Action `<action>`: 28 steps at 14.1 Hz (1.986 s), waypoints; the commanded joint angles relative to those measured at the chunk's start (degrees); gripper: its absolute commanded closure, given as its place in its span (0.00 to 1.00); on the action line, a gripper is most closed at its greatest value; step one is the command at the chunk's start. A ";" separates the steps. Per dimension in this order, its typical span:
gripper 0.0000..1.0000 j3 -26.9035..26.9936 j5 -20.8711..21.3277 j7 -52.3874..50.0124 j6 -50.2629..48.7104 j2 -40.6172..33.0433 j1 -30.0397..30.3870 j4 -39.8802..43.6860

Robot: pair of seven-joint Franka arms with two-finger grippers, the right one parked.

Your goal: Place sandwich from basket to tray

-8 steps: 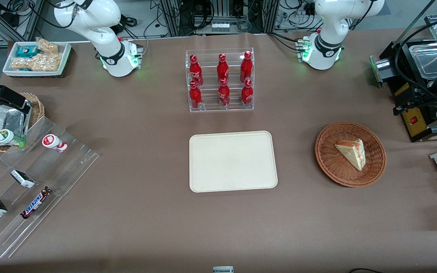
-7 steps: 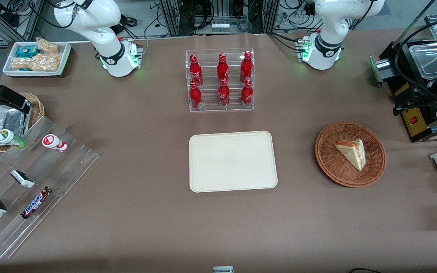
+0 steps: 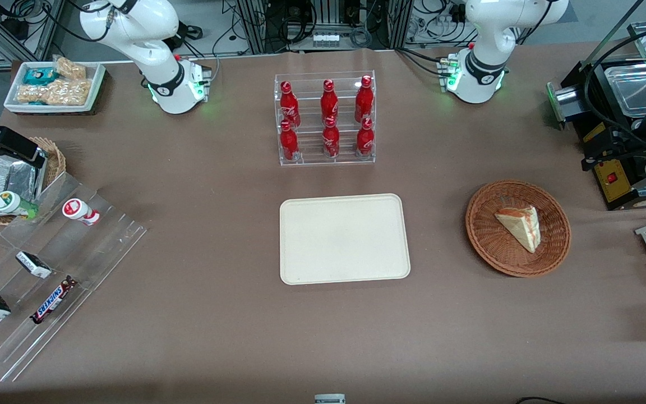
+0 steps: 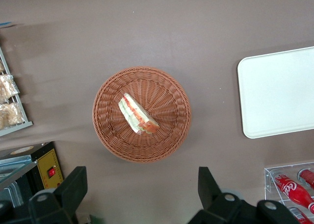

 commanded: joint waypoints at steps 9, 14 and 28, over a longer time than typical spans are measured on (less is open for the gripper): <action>0.00 0.77 0.48 -0.13 3.08 6.23 0.06 -1.83; 0.00 1.03 0.66 -0.22 8.77 11.61 1.73 -6.55; 0.00 0.68 -0.22 -47.23 41.57 7.13 2.52 -38.99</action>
